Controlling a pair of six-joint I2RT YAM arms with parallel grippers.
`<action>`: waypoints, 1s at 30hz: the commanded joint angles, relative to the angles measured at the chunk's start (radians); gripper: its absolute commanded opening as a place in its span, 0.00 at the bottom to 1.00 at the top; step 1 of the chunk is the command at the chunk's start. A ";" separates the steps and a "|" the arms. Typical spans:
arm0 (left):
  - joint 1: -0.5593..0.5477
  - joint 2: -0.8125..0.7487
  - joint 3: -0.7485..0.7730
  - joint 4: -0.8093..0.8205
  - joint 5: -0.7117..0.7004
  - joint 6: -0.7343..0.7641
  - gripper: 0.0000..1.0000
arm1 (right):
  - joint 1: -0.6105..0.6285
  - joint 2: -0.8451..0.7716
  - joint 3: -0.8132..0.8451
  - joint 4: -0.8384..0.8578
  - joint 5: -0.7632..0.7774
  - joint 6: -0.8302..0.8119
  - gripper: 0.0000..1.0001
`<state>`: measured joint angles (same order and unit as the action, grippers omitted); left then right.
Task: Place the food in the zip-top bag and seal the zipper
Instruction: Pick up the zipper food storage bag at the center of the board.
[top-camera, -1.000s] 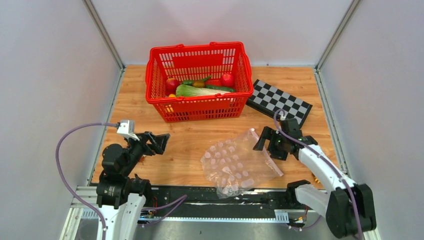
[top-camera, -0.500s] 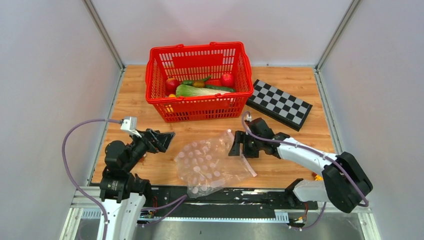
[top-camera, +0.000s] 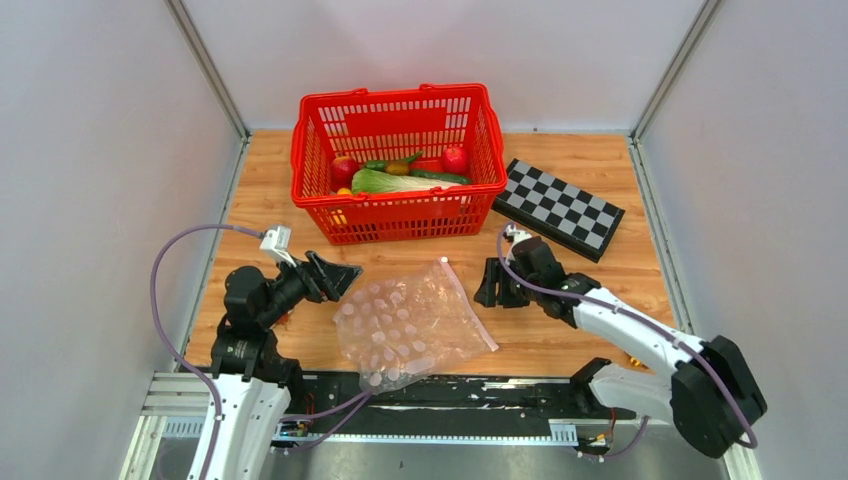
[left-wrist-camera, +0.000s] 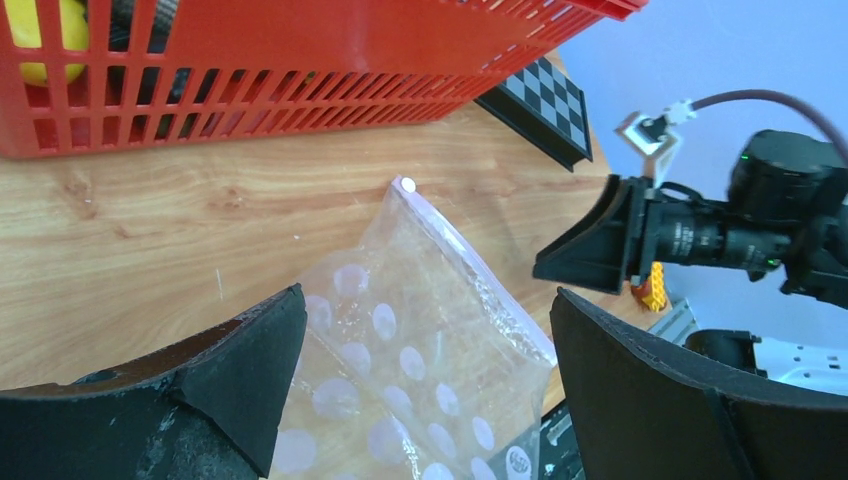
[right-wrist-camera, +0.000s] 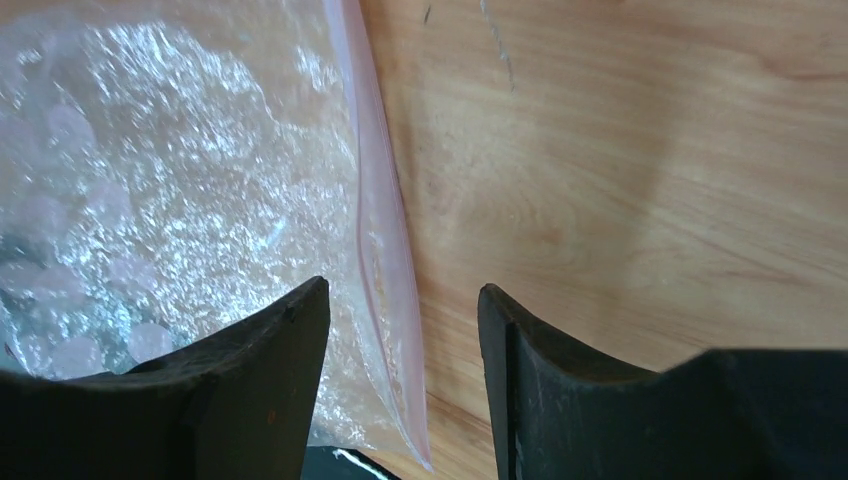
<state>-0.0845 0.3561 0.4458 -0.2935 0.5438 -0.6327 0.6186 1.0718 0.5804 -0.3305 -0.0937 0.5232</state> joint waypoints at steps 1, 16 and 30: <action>-0.023 0.005 -0.006 0.022 0.022 0.021 0.98 | 0.004 0.097 -0.008 0.115 -0.226 -0.065 0.51; -0.029 0.026 -0.015 0.004 -0.021 0.034 0.97 | 0.098 0.278 0.007 0.227 -0.258 -0.080 0.16; -0.031 -0.012 -0.027 0.069 -0.038 -0.008 0.86 | 0.120 0.022 -0.053 0.260 -0.351 -0.129 0.00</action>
<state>-0.1101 0.3580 0.4232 -0.2863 0.5137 -0.6254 0.7242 1.1992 0.5564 -0.1417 -0.3721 0.4294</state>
